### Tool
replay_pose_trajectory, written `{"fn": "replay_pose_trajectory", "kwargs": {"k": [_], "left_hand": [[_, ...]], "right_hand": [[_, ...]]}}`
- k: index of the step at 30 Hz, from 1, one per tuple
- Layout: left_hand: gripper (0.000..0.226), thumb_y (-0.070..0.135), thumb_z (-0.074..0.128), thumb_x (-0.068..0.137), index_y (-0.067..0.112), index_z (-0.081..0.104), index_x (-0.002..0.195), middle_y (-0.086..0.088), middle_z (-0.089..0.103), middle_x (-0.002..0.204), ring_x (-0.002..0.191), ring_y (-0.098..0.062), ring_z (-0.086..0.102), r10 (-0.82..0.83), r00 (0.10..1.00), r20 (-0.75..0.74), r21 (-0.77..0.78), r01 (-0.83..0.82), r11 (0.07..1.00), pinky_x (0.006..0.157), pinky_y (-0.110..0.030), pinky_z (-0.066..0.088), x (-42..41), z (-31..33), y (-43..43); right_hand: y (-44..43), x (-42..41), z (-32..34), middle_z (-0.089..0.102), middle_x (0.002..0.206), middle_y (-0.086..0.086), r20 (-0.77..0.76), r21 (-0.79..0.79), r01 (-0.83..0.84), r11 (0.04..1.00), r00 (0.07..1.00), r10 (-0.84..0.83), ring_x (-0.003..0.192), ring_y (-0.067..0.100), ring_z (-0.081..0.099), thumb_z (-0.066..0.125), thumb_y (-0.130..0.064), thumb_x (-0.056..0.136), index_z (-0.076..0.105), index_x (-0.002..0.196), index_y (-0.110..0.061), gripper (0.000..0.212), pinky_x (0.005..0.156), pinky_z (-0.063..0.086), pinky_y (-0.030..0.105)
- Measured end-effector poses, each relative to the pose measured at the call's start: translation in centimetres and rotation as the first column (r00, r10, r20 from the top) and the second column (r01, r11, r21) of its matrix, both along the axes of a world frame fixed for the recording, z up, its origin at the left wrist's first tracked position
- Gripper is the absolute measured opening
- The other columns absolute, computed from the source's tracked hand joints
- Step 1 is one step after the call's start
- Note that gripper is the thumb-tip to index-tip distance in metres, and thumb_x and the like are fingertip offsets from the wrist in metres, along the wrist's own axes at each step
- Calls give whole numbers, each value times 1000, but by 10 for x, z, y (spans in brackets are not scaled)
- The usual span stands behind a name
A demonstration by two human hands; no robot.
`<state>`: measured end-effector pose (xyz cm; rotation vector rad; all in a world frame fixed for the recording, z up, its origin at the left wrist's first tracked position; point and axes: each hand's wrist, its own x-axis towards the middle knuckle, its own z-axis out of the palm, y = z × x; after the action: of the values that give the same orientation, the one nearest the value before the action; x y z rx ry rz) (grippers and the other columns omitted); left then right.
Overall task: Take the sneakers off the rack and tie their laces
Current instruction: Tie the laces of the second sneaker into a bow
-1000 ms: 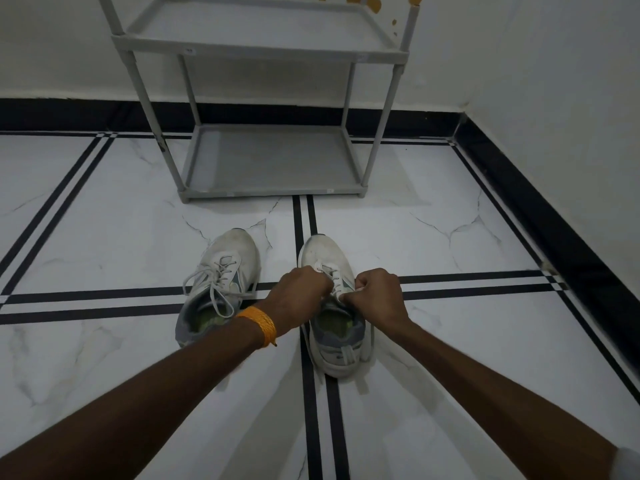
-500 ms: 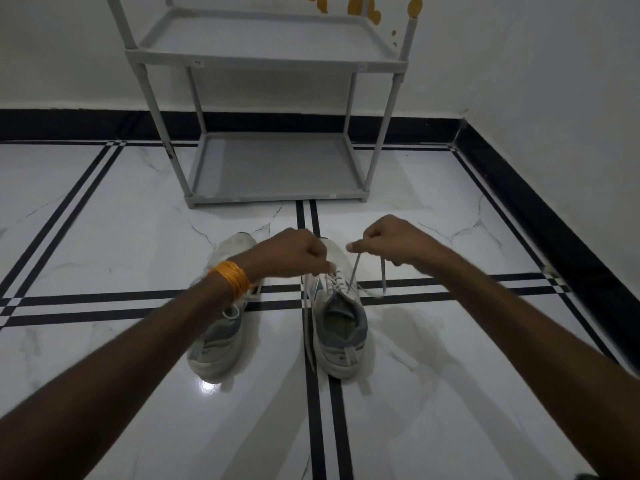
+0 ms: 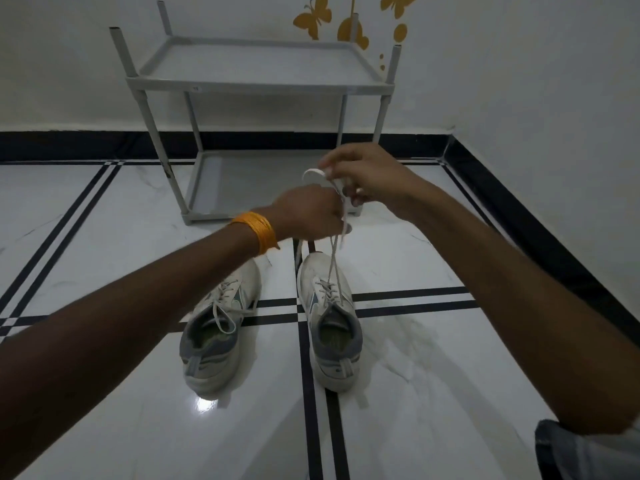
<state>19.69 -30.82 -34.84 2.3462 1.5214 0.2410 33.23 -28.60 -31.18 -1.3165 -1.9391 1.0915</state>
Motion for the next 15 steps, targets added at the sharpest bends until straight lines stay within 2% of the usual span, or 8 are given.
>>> {"fn": "replay_pose_trajectory", "kwargs": {"k": [1, 2, 4, 6, 9, 12, 15], "left_hand": [[25, 33, 56, 95, 17, 59, 76, 1, 59, 72, 66, -14, 54, 71, 968, 239, -182, -27, 983, 57, -23, 40, -3, 3, 2], [28, 33, 56, 95, 17, 59, 72, 2, 56, 67, 59, -11, 50, 174, 908, 382, -331, -42, 943, 52, -20, 38, -5, 5, 2], [27, 33, 55, 94, 15, 64, 75, 2, 57, 65, 54, -8, 47, 334, 829, 449, -485, -88, 870, 48, -17, 37, -9, 5, 1], [26, 31, 55, 93, 12, 67, 80, 0, 62, 66, 53, -8, 51, 419, 767, 487, -543, -110, 832, 44, -16, 38, -11, -1, 2], [28, 32, 55, 93, 10, 72, 87, -1, 67, 68, 53, -9, 56, 460, 704, 541, -544, -125, 830, 46, -17, 39, -14, -6, 4], [34, 29, 53, 91, 3, 72, 102, -7, 71, 81, 61, -11, 59, 471, 659, 586, -554, -99, 827, 54, -20, 42, -18, -9, 6], [36, 21, 50, 87, -1, 68, 109, -15, 73, 93, 63, -13, 62, 485, 626, 611, -578, -66, 813, 54, -21, 43, -23, -9, 4]], "right_hand": [[0, 5, -6, 66, 94, 7, 3, -17, 26, 1000, 1000, -26, 68, 12, 61, 56, -9, 90, 67, 111, -14, 25, 58, 52, 23], [-1, 12, -13, 65, 99, 10, 63, -22, 36, 999, 997, -34, 74, 14, 61, 54, -4, 87, 65, 114, -14, 30, 60, 52, 25], [-9, 21, -25, 67, 102, 14, 242, -92, -49, 995, 968, 70, 79, 14, 59, 61, -2, 82, 67, 106, -12, 27, 66, 48, 27], [-17, 24, -36, 69, 92, 13, 284, -195, -143, 970, 939, 196, 79, 15, 58, 71, -9, 79, 70, 96, -9, 17, 70, 46, 30], [-19, 23, -48, 62, 70, 7, 153, -82, -82, 993, 984, 93, 65, 14, 53, 75, -16, 80, 71, 87, -3, 15, 62, 43, 30], [-15, 27, -53, 55, 65, 11, 74, -35, -39, 999, 996, 41, 60, 18, 46, 77, -18, 79, 71, 84, 1, 21, 55, 39, 31], [-17, 30, -57, 58, 63, 6, 3, -42, -27, 999, 1000, 27, 58, 14, 48, 76, -18, 80, 76, 86, -7, 12, 52, 40, 25]]}}
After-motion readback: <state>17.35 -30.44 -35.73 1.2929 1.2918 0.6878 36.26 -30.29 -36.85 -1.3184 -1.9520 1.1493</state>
